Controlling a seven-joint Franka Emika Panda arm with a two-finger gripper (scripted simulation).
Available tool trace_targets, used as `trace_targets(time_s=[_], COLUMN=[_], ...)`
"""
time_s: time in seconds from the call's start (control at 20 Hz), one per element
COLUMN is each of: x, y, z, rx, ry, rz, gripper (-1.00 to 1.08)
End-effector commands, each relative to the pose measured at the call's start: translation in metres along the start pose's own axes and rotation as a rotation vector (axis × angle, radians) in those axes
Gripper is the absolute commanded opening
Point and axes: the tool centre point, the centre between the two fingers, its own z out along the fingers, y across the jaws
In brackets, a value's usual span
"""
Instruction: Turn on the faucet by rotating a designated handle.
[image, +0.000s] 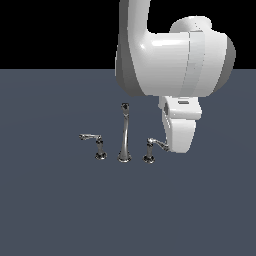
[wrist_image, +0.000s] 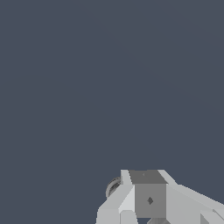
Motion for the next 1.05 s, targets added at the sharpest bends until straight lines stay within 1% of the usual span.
trace_targets(time_s=[0.0, 0.25, 0.3, 0.35, 0.95, 1.0], x=[-0.007, -0.011, -0.011, -0.003, -0.057, -0.057], y=[0.014, 0.033, 0.033, 0.028, 0.055, 0.055], z=[0.000, 0.000, 0.000, 0.000, -0.001, -0.001], rx=[-0.011, -0.015, -0.015, -0.011, -0.016, -0.016], ry=[-0.002, -0.001, -0.001, 0.001, -0.001, -0.001], rz=[-0.006, -0.004, -0.004, 0.010, -0.003, -0.003], gripper=[-1.00, -1.00, -1.00, -1.00, -1.00, -1.00])
